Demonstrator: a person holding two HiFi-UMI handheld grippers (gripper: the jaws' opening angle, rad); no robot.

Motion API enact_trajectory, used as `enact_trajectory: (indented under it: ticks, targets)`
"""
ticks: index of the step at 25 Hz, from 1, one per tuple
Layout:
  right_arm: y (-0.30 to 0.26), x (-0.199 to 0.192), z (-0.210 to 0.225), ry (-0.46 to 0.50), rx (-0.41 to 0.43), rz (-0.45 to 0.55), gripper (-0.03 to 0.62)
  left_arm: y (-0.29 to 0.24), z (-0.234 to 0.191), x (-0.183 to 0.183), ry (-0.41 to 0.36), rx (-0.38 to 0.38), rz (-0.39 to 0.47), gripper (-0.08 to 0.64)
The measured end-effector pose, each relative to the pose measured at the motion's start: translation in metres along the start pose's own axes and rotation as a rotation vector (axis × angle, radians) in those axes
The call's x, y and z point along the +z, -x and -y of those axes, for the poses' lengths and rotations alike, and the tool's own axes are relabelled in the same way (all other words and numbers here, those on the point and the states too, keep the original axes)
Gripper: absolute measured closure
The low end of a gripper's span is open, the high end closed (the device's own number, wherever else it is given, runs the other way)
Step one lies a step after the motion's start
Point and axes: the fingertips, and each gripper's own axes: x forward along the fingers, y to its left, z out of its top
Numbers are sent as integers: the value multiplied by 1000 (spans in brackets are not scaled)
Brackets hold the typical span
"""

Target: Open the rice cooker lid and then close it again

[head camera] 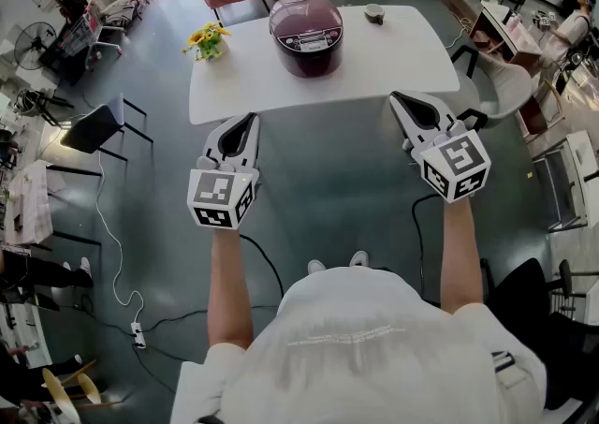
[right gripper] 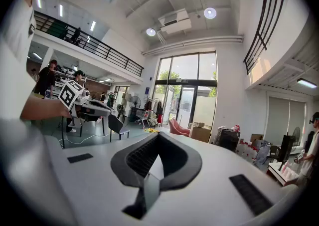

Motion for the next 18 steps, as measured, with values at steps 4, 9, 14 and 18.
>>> enact_trajectory:
  ticks: [4, 9, 14, 18]
  targets:
    - [1, -1, 0, 1, -8, 1, 568, 1, 2, -4, 2, -6, -6, 543]
    - [3, 8, -7, -19, 21, 48, 568, 5, -1, -4, 10, -7, 1, 543]
    - [1, 5, -19, -4, 61, 17, 568, 6, -1, -5, 15, -8, 0, 543]
    - [0, -1, -12, -55, 31, -4, 568, 4, 1, -6, 14, -11, 1, 541]
